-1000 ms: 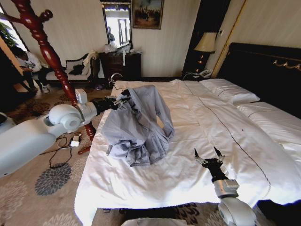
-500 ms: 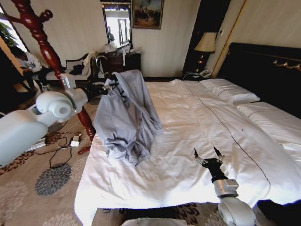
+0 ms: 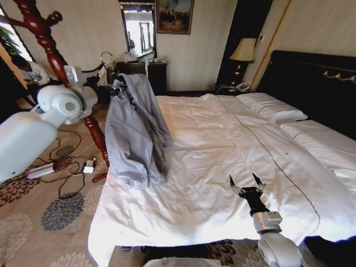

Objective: Pick up the clothes from the bed and hang them on the clothes hanger.

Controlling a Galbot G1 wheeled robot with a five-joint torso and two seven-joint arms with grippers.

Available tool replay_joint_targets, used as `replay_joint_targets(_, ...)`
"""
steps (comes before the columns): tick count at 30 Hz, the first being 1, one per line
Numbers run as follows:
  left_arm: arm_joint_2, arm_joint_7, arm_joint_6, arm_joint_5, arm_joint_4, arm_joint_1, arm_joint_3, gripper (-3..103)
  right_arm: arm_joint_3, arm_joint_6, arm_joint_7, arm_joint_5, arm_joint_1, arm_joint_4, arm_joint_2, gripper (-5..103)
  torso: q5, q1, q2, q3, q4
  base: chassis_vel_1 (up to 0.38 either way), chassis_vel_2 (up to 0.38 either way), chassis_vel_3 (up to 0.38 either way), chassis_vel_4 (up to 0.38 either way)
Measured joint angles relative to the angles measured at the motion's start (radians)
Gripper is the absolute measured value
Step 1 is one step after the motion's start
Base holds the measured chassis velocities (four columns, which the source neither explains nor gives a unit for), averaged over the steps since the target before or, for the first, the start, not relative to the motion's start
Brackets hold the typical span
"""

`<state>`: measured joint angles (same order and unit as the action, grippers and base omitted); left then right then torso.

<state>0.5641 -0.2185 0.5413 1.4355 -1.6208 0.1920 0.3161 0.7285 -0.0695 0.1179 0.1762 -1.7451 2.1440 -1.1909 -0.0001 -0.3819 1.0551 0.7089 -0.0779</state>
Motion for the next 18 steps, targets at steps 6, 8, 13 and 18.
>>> replay_joint_targets(6,0.090,-0.041,0.050,0.025,0.121,0.124,0.038,15,0.000,0.000,0.000,0.000,0.000,0.000,0.000,100,0.0001,0.000,0.000,0.000,-0.0002,0.000,0.000,0.000,0.000)
replay_joint_targets(8,0.113,-0.054,0.061,0.030,0.147,0.157,0.050,15,0.000,0.000,0.000,0.000,0.000,0.000,0.000,100,0.0001,0.000,0.000,0.000,-0.0001,0.000,0.000,0.000,0.000)
replay_joint_targets(13,0.196,-0.122,0.124,0.078,0.236,0.277,0.086,15,0.000,0.000,0.000,0.000,0.000,0.000,0.000,100,0.0003,0.000,0.000,0.000,-0.0001,0.000,0.000,0.000,0.000)
replay_joint_targets(18,0.278,-0.261,0.196,0.180,0.343,0.365,0.106,15,0.000,0.000,0.001,0.000,0.000,0.000,0.000,100,0.0004,0.000,0.000,0.000,-0.0003,0.000,0.000,0.000,0.000)
